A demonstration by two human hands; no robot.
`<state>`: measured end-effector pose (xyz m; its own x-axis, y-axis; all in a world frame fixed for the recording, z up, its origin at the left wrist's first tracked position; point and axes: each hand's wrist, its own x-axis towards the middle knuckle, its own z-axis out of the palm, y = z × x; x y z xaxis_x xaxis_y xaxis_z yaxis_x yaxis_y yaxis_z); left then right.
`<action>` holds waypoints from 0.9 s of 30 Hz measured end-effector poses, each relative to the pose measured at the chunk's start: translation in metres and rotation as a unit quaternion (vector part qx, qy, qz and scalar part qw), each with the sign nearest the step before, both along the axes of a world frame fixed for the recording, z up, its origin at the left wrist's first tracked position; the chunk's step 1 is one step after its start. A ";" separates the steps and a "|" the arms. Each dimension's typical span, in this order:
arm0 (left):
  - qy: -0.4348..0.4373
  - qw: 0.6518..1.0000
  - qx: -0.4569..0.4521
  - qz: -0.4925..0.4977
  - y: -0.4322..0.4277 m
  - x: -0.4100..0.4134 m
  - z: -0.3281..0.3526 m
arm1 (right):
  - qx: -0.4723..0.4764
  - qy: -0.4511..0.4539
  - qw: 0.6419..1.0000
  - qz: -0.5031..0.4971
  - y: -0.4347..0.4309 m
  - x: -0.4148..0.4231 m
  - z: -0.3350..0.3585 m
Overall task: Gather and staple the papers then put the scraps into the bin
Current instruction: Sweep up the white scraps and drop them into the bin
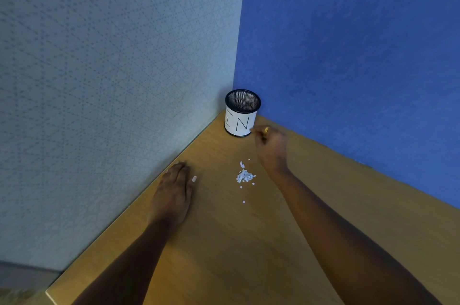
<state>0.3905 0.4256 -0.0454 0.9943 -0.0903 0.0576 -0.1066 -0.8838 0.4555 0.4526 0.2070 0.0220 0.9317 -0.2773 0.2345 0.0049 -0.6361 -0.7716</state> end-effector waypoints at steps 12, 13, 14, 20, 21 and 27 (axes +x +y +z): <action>0.007 1.000 0.003 -0.001 0.000 0.000 0.001 | -0.172 0.223 0.942 0.183 0.019 -0.054 -0.044; 0.009 1.000 0.002 -0.002 0.000 0.000 0.001 | -0.176 0.229 0.938 0.190 0.019 -0.058 -0.043; 0.009 1.000 0.000 -0.002 -0.001 0.000 0.002 | -0.182 0.234 0.935 0.197 0.019 -0.060 -0.043; 0.005 1.000 0.003 0.000 0.001 0.001 -0.001 | -0.161 0.257 0.932 0.199 0.024 -0.068 -0.046; 0.005 1.000 0.004 -0.001 0.001 0.000 0.000 | -0.174 0.264 0.928 0.196 0.025 -0.068 -0.045; 0.009 1.000 -0.002 -0.003 0.000 0.001 0.000 | -0.232 0.252 0.920 0.191 0.029 -0.074 -0.033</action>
<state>0.3915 0.4260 -0.0454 0.9946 -0.0952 0.0404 -0.1031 -0.8818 0.4603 0.3785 0.2357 -0.0112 0.9631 0.1146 -0.2435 0.0130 -0.9236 -0.3832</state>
